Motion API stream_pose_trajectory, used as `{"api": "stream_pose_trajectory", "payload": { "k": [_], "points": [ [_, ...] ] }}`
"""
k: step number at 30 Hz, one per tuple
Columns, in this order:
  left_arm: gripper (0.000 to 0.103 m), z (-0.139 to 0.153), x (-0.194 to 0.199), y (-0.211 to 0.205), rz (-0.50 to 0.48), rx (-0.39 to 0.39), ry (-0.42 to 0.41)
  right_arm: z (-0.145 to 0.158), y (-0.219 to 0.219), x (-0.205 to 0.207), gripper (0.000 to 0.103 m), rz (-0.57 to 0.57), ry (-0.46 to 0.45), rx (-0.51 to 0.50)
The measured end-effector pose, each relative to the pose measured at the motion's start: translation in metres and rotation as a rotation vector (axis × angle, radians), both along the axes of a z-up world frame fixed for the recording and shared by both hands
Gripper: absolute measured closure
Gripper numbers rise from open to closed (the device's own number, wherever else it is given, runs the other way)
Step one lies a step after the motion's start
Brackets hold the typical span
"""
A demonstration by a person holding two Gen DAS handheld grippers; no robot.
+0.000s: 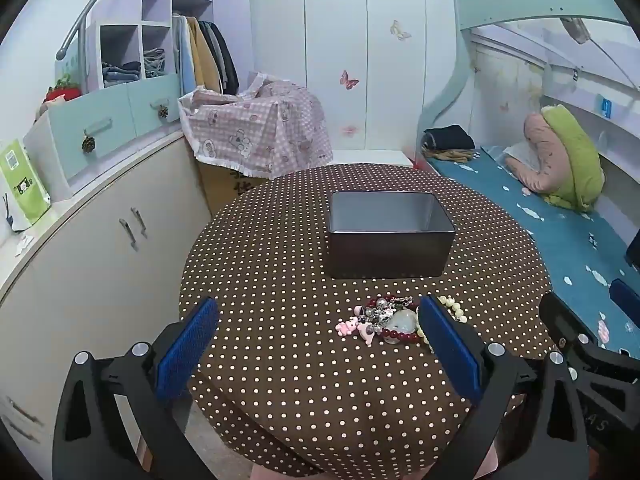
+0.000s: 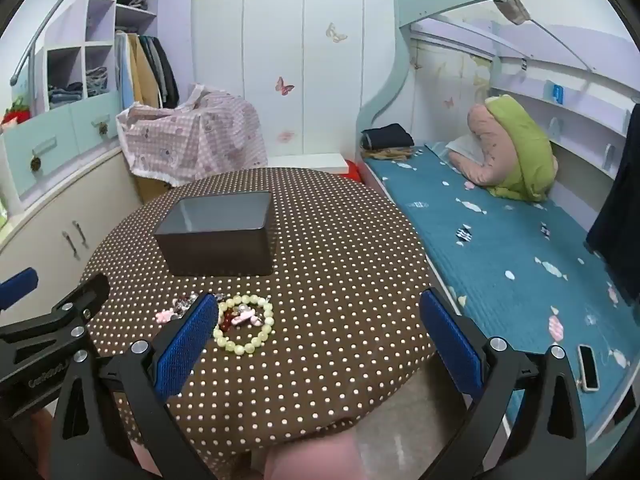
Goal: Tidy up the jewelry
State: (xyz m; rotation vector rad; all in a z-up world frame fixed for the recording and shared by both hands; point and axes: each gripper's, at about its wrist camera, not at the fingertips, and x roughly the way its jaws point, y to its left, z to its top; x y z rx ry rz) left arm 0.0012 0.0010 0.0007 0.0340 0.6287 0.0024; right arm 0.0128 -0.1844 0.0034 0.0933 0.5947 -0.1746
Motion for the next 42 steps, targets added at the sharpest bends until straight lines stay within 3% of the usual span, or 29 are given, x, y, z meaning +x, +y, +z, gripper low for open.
{"api": "stream_pose_trajectory", "payload": {
  "k": [9,20,27,42],
  "points": [
    [0.007,0.009,0.01,-0.003,-0.028,0.019,0.002,0.006,-0.007,0.011,0.006,-0.041,-0.037,0.007],
    [0.007,0.028,0.021,-0.003,-0.093,-0.028,0.022,0.027,-0.01,0.031,0.006,-0.042,-0.041,-0.009],
    [0.008,0.018,0.014,0.002,-0.094,-0.098,0.024,0.03,-0.009,0.012,0.006,-0.039,-0.063,-0.023],
    [0.012,0.007,-0.014,0.004,-0.055,-0.067,0.046,0.028,0.002,-0.025,0.006,0.01,-0.085,0.014]
  ]
}}
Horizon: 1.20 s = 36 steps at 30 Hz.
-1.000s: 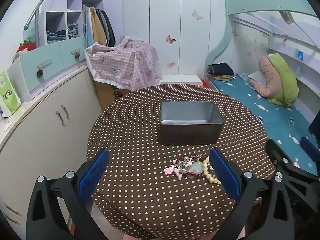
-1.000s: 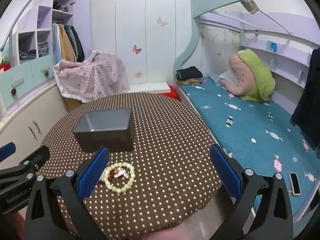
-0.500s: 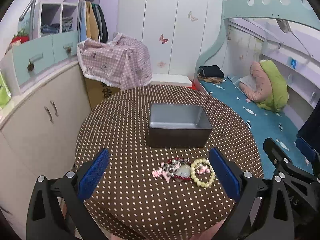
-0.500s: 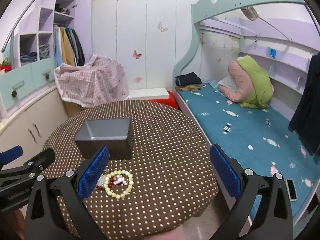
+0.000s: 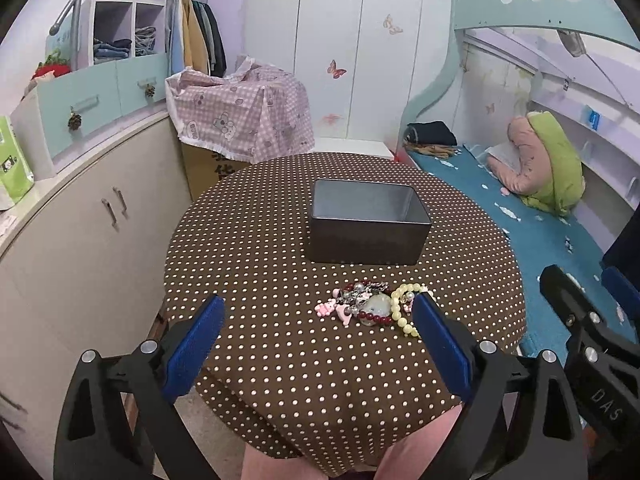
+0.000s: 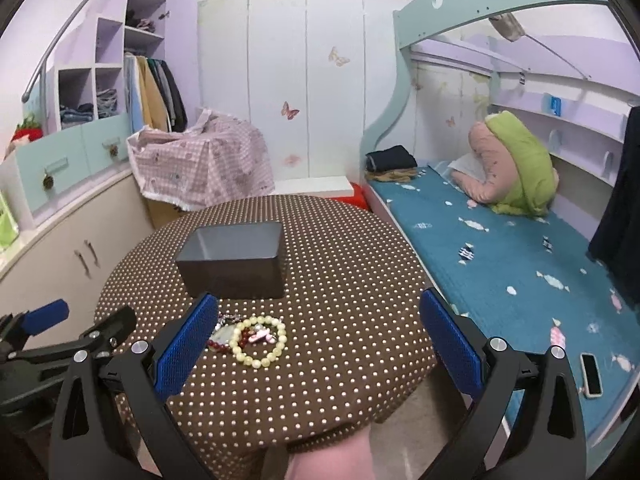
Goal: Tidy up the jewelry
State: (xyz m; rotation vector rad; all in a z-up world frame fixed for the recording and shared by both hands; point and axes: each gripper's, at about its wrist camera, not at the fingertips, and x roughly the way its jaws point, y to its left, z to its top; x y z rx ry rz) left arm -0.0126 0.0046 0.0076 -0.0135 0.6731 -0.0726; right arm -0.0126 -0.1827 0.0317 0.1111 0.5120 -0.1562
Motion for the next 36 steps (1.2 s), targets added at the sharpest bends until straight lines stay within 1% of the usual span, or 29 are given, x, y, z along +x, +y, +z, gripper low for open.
{"api": "stream_pose_trajectory", "payload": {
  "k": [4,7,9,13,17,22,28,31,33,36],
  "points": [
    [0.012,0.002,-0.007,0.003,0.022,-0.014,-0.03,0.0,0.002,-0.007,0.006,0.013,-0.013,0.0],
    [0.012,0.001,-0.008,0.004,0.021,-0.045,-0.018,0.001,0.002,-0.009,0.006,0.016,-0.007,-0.002],
    [0.012,0.001,-0.008,0.004,0.014,-0.053,-0.023,0.001,0.001,-0.009,0.006,0.014,-0.006,0.004],
    [0.012,-0.001,-0.008,0.002,0.008,-0.044,-0.034,-0.002,-0.003,-0.01,0.006,0.008,0.001,0.017],
    [0.012,-0.006,-0.005,-0.003,-0.009,-0.05,-0.02,-0.005,-0.009,-0.009,0.006,-0.007,0.015,0.026],
    [0.012,-0.009,-0.002,-0.007,-0.003,-0.024,-0.027,-0.012,-0.011,-0.004,0.006,-0.019,0.032,0.045],
    [0.012,-0.014,0.005,-0.003,0.0,-0.032,-0.02,-0.017,-0.009,0.003,0.006,-0.011,0.04,0.042],
    [0.012,-0.016,0.007,-0.003,0.0,-0.035,-0.021,-0.02,-0.009,0.007,0.006,-0.011,0.039,0.056],
    [0.012,-0.019,0.009,-0.002,0.003,-0.031,-0.013,-0.024,-0.009,0.01,0.006,-0.016,0.05,0.064],
    [0.012,-0.024,0.013,-0.005,-0.002,-0.011,0.009,-0.032,-0.01,0.015,0.006,-0.023,0.069,0.049]
  ]
}}
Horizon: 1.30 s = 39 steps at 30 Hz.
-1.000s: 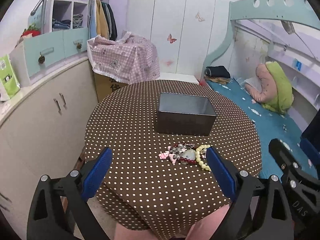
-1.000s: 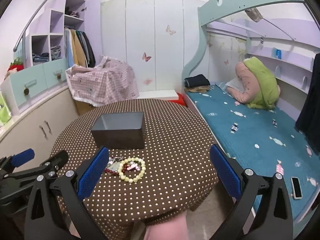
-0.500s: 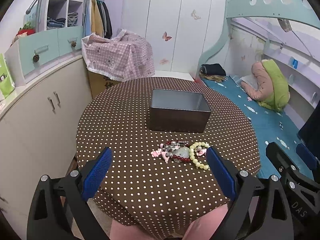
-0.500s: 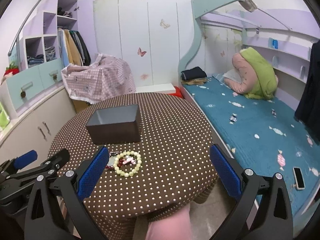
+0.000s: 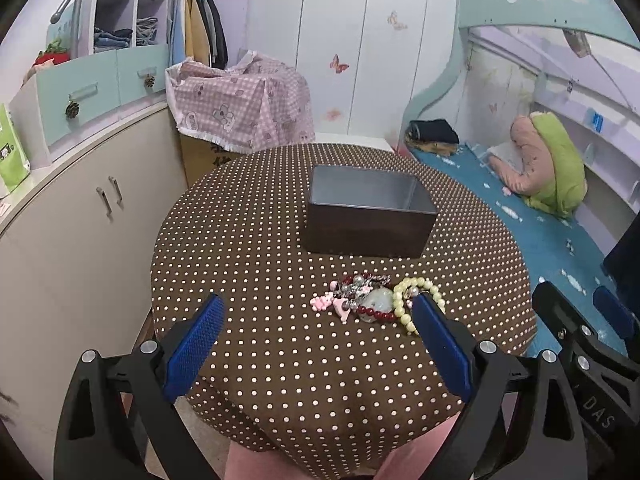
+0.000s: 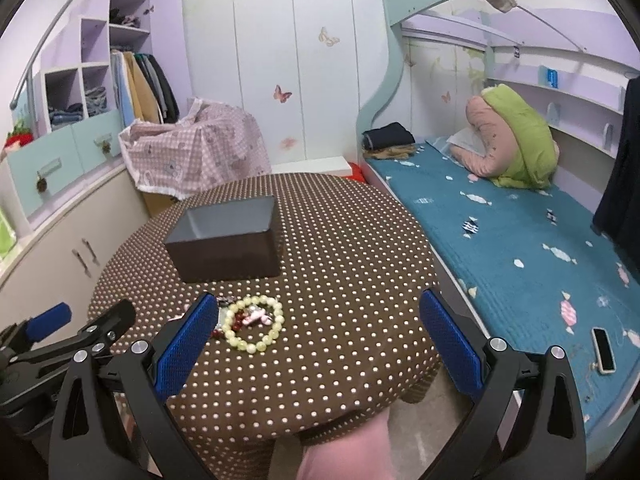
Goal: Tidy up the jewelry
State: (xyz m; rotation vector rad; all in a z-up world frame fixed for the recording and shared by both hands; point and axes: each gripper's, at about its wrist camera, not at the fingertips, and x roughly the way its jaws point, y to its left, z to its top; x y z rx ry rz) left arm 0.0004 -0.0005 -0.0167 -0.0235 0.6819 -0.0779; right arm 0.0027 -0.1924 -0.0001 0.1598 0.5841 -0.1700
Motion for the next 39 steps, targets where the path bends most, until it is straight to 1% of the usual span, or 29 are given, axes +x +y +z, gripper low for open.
{"api": "stream_pose_trajectory", "payload": {
  "k": [4,10,15,19,21,23,25,26,28,30,32,33,36,39],
  "points": [
    [0.012,-0.001,0.001,-0.003,-0.011,0.007,-0.003,-0.004,-0.004,0.003,0.006,-0.007,0.008,0.008],
    [0.012,-0.006,0.002,-0.002,0.014,0.012,-0.003,-0.01,-0.004,0.007,0.006,-0.001,0.007,0.013],
    [0.012,-0.008,0.006,-0.002,0.021,0.031,-0.005,-0.017,-0.002,0.014,0.006,0.01,0.016,0.028],
    [0.012,-0.014,0.012,-0.001,0.023,0.029,0.012,-0.022,-0.001,0.019,0.006,0.028,0.021,0.037],
    [0.012,-0.019,0.018,0.002,0.014,0.005,0.032,-0.027,-0.003,0.025,0.006,0.026,0.032,0.052],
    [0.012,-0.025,0.023,0.004,0.027,-0.007,0.05,-0.032,-0.003,0.029,0.006,0.021,0.042,0.059],
    [0.012,-0.033,0.029,0.005,0.05,0.009,0.054,-0.039,-0.003,0.035,0.006,0.009,0.052,0.043],
    [0.012,-0.039,0.034,0.005,0.059,0.019,0.07,-0.041,-0.002,0.037,0.006,0.008,0.049,0.034],
    [0.012,-0.048,0.04,0.007,0.072,0.014,0.093,-0.048,0.002,0.041,0.006,-0.004,0.026,-0.014],
    [0.012,-0.057,0.046,0.01,0.099,0.011,0.111,-0.054,0.007,0.048,0.006,0.007,0.026,-0.052],
    [0.012,-0.061,0.049,0.012,0.088,0.004,0.12,-0.063,0.009,0.055,0.006,0.043,0.038,-0.018],
    [0.012,-0.063,0.05,0.012,0.06,-0.001,0.109,-0.067,0.009,0.057,0.006,0.043,0.042,-0.004],
    [0.012,-0.065,0.051,0.01,0.032,0.041,0.08,-0.074,0.011,0.063,0.006,0.016,0.031,-0.024],
    [0.012,-0.07,0.055,0.008,0.013,0.061,0.101,-0.081,0.01,0.071,0.006,0.017,0.048,-0.034]
  ]
}}
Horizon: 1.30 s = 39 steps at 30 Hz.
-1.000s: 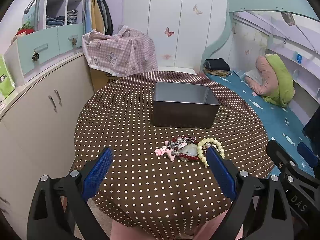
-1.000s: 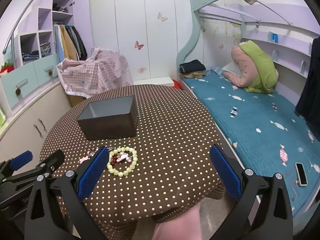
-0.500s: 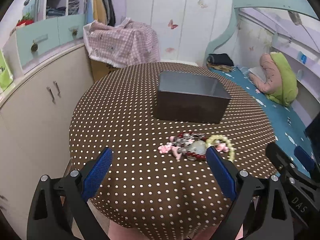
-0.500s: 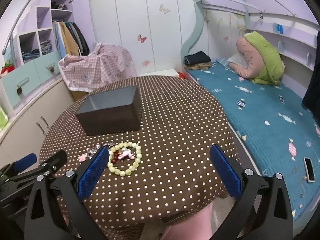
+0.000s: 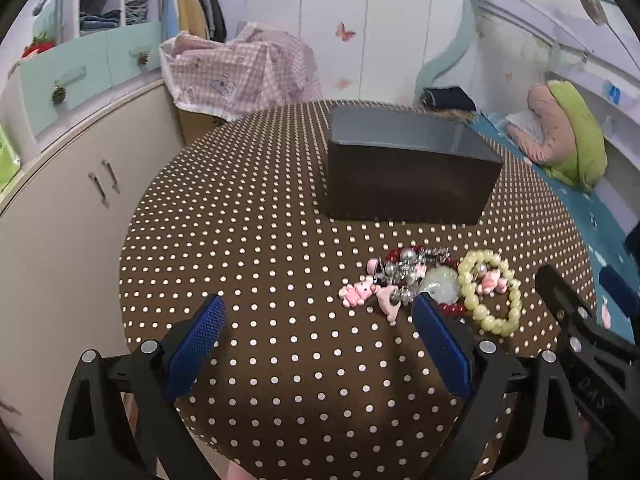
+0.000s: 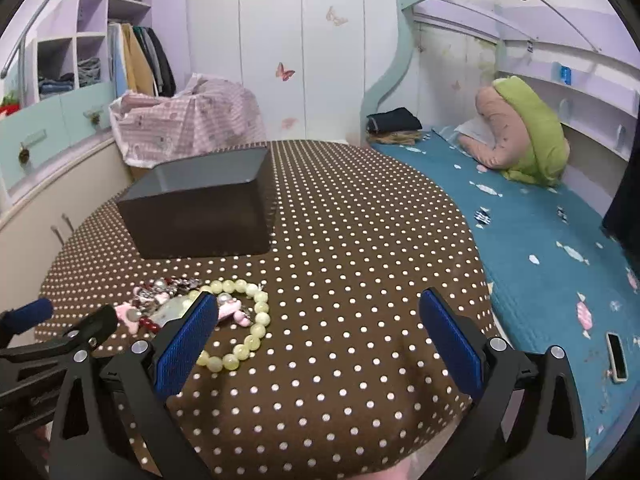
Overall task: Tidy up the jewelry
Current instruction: 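Reach the right gripper to the cream bead bracelet and grasp it, then grasp the red bead bracelet with the left gripper while the right holds the cream bracelet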
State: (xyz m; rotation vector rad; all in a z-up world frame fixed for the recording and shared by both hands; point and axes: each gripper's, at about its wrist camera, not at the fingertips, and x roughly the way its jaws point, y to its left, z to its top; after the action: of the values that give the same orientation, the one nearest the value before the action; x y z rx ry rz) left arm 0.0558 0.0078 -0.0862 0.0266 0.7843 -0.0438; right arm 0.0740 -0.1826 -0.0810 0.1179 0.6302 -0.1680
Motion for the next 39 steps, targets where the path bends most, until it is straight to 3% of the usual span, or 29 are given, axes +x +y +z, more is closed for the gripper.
{"api": "stream_pose_trajectory", "payload": {
  "k": [3,4,6,10,13,19,24,29,31,35,39],
  "points": [
    [0.012,-0.004,0.004,0.001,-0.002,0.008,0.024,-0.007,0.0,0.005,0.011,0.02,0.02,-0.015],
    [0.012,-0.005,0.005,0.002,-0.006,0.006,0.039,-0.009,-0.001,0.007,0.025,0.034,0.034,-0.001],
    [0.012,-0.008,0.006,0.004,-0.043,-0.006,0.074,-0.016,-0.007,0.012,0.038,0.048,0.077,0.061],
    [0.012,-0.007,0.006,0.009,-0.08,-0.022,0.115,-0.023,-0.009,0.014,0.041,0.078,0.097,0.083],
    [0.012,-0.01,0.011,0.009,-0.151,-0.06,0.197,-0.025,-0.009,0.014,0.041,0.123,0.096,0.12],
    [0.012,0.001,0.017,0.005,-0.176,-0.021,0.198,-0.025,-0.008,0.017,0.041,0.15,0.105,0.156],
    [0.013,0.014,0.04,-0.002,-0.273,0.002,0.212,-0.025,0.005,0.019,0.041,0.192,0.118,0.091],
    [0.013,0.025,0.051,-0.018,-0.411,0.095,0.227,-0.024,0.015,0.019,0.067,0.234,0.11,0.052],
    [0.012,0.023,0.061,-0.024,-0.434,0.117,0.251,-0.023,0.011,0.02,0.085,0.222,0.112,0.068],
    [0.012,0.011,0.08,-0.034,-0.471,0.12,0.327,-0.023,-0.001,0.018,0.093,0.208,0.113,0.109],
    [0.014,0.016,0.075,-0.054,-0.537,0.206,0.295,-0.022,-0.01,0.014,0.093,0.183,0.114,0.119]
  ]
}}
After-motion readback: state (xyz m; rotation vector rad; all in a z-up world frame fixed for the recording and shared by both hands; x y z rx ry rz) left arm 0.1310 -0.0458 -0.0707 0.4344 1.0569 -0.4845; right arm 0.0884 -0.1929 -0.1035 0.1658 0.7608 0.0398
